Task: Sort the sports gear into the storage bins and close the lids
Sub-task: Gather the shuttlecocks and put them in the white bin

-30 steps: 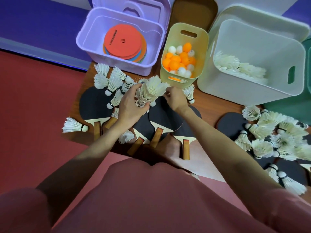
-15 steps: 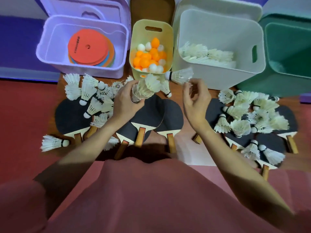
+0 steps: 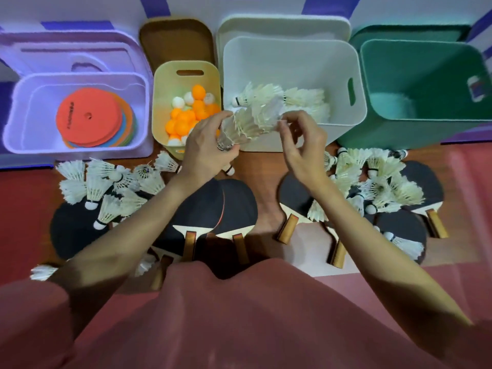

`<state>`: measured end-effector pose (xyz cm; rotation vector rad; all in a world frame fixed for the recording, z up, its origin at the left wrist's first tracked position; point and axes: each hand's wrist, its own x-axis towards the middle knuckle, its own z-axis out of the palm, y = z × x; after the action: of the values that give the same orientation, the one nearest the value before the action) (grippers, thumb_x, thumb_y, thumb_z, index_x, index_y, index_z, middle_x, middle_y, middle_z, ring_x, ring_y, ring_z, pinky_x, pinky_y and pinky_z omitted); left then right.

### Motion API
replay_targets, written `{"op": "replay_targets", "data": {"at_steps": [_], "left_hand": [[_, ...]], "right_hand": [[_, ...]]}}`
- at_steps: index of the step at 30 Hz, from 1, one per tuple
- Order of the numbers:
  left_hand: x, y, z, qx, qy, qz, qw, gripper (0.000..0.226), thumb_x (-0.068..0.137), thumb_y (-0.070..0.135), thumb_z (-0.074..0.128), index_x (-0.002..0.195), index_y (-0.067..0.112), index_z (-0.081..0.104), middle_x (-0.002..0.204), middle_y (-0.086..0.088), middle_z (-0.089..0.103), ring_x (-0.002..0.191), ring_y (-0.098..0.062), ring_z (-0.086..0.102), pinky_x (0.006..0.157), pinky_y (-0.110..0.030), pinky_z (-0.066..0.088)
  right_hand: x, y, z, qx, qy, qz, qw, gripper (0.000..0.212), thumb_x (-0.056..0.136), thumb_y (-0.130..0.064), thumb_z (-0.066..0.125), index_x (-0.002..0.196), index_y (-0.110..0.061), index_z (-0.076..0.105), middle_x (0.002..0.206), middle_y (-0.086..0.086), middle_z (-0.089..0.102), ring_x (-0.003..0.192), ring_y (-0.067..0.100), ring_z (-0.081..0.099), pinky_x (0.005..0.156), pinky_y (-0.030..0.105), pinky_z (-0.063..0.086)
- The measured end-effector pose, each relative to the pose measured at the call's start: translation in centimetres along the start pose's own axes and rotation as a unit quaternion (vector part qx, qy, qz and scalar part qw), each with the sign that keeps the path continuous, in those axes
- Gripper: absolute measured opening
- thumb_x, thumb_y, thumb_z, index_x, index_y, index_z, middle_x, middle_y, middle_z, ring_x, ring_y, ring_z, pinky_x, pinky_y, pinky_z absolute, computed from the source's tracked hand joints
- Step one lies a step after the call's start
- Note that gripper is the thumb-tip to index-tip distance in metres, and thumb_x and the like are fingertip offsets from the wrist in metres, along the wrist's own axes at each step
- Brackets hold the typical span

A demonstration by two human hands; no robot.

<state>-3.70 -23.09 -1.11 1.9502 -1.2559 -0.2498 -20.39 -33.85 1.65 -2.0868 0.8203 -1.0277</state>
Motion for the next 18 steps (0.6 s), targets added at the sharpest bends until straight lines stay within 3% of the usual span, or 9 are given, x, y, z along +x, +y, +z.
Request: {"op": "replay_targets", "data": {"at_steps": [6, 9, 12, 15, 18], "left_hand": [[7.1, 2.2, 1.5, 0.026, -0.06, 0.025, 0.998, 0.057, 0.072, 0.018, 0.073, 0.126, 0.015, 0.058, 0.117, -0.001, 0.063, 0.101, -0.014, 0.054, 0.083, -0.02, 0.039], [10.7, 2.1, 3.1, 0.059, -0.096, 0.013, 0.994, 0.058, 0.069, 0.021, 0.076, 0.124, 0.015, 0.058, 0.11, -0.005, 0.064, 0.1, -0.022, 0.058, 0.081, -0.028, 0.045], [13.6, 1.2, 5.2, 0.098, -0.164, -0.023, 0.981, 0.061, 0.066, 0.022, 0.081, 0.122, 0.016, 0.059, 0.108, -0.007, 0.064, 0.098, -0.024, 0.06, 0.081, -0.034, 0.047], [15.6, 0.1, 7.7, 0.12, -0.256, -0.052, 0.958, 0.058, 0.065, 0.021, 0.083, 0.118, 0.015, 0.061, 0.105, -0.009, 0.062, 0.091, -0.022, 0.057, 0.077, -0.031, 0.045], [16.8, -1.0, 10.1, 0.17, -0.339, -0.049, 0.924, 0.057, 0.065, 0.021, 0.084, 0.117, 0.014, 0.061, 0.101, -0.005, 0.059, 0.087, -0.02, 0.053, 0.071, -0.027, 0.039]], "right_hand": [[5.9, 3.1, -1.7, 0.031, -0.009, 0.039, 0.999, 0.01, 0.092, -0.009, 0.052, 0.088, -0.006, 0.06, 0.074, 0.007, 0.06, 0.067, 0.021, 0.054, 0.063, 0.032, 0.043], [8.5, 5.4, -1.8, 0.03, -0.022, 0.086, 0.996, 0.01, 0.089, -0.009, 0.053, 0.086, -0.006, 0.062, 0.072, 0.005, 0.061, 0.065, 0.017, 0.055, 0.059, 0.028, 0.042], [10.6, 8.7, -1.7, -0.036, -0.074, 0.14, 0.987, 0.012, 0.086, -0.012, 0.056, 0.08, -0.008, 0.066, 0.074, 0.0, 0.064, 0.066, 0.012, 0.056, 0.06, 0.026, 0.042], [11.9, 12.3, -1.0, -0.155, -0.153, 0.155, 0.964, 0.018, 0.078, -0.009, 0.056, 0.071, 0.003, 0.067, 0.076, 0.019, 0.07, 0.07, 0.029, 0.064, 0.06, 0.033, 0.048], [12.9, 14.4, 0.3, -0.226, -0.219, 0.174, 0.933, 0.019, 0.073, -0.004, 0.054, 0.078, 0.009, 0.067, 0.082, 0.03, 0.063, 0.081, 0.037, 0.065, 0.063, 0.041, 0.054]]}}
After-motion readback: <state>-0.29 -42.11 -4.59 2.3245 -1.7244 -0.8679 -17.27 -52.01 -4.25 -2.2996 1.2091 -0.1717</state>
